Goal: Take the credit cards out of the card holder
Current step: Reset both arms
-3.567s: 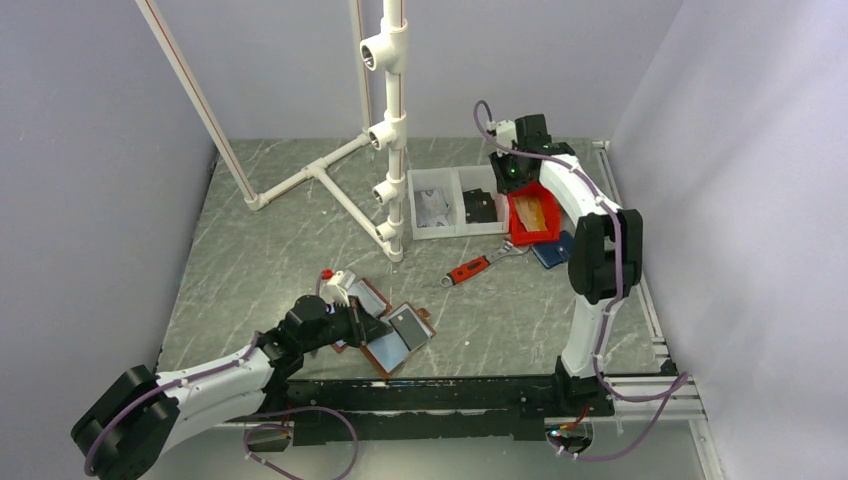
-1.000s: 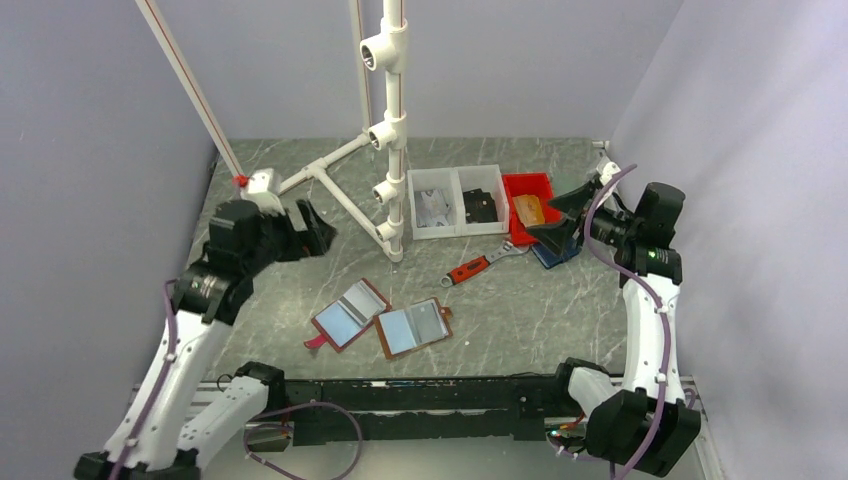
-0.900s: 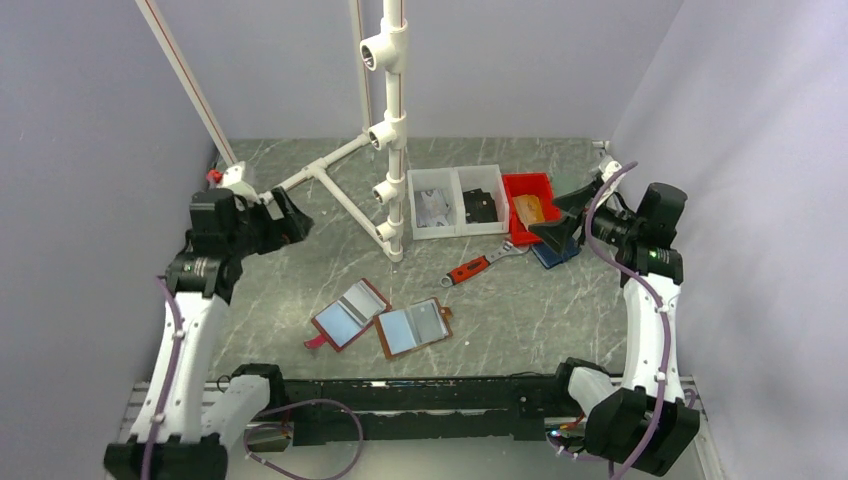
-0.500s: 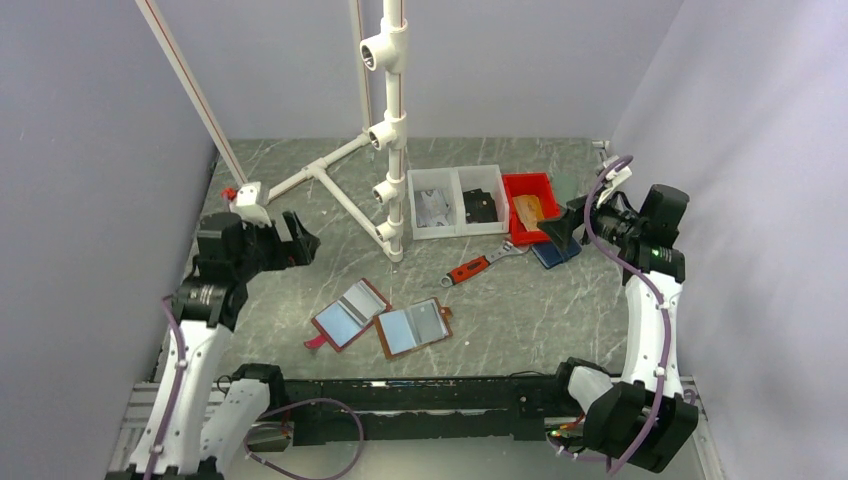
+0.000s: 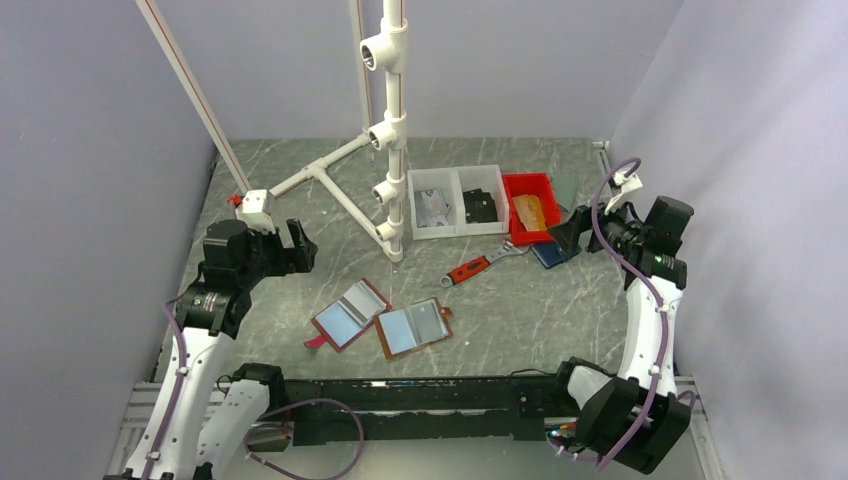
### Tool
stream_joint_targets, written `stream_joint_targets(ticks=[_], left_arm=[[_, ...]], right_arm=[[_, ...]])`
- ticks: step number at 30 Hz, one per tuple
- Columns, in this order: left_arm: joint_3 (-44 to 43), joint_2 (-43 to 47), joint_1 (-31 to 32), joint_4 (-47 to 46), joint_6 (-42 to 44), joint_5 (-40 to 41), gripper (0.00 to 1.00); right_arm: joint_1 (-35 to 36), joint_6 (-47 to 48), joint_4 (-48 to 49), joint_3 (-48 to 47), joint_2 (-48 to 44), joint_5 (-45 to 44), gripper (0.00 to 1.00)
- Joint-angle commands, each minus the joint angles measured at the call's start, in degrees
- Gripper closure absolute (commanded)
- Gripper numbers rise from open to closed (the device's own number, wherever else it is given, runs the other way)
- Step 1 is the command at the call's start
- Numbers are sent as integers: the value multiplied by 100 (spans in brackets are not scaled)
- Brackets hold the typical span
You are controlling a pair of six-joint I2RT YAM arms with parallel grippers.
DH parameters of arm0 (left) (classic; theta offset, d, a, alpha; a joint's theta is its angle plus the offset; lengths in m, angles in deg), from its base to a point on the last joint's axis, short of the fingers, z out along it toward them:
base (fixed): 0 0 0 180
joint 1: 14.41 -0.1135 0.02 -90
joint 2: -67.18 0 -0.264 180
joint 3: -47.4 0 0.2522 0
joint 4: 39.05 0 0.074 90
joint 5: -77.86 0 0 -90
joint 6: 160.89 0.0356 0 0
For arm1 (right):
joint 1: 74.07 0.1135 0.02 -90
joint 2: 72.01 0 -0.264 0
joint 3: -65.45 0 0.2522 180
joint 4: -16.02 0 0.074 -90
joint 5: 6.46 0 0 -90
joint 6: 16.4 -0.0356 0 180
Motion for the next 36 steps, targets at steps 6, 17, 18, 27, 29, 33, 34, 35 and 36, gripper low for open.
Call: stream_joint_targets(ticks=[6,17,18,27,29,33,34,35,36], left_arm=[[23,122,18,-193,166,-89,0],[31,193,18,-203,133,-166,1],[31,198,18,-195,128,-171,1],[40,189,18,-186,123,-172,1],[40,182,16,-184,119,-171,1],[40,164,18,-179,120,-174,1],[40,156,18,-183,121,-174,0],[40,155,18,-186,119,-180,0],[40,157,18,-183,123,-178,0]], right_arm=[[-123,-579,407,-49,39,555,0],[-297,-1278,622,-181,86,493,0],[-307,-1298,651,-172,97,532,0],[-318,-1292,660,-175,115,810,0],[-318,-1276,597,-247,121,794,0],[-323,-1154,449,-364,130,679,0],[-318,-1131,442,-364,135,686,0],[-317,-1099,422,-364,137,718,0],[-317,-1081,410,-364,140,740,0]])
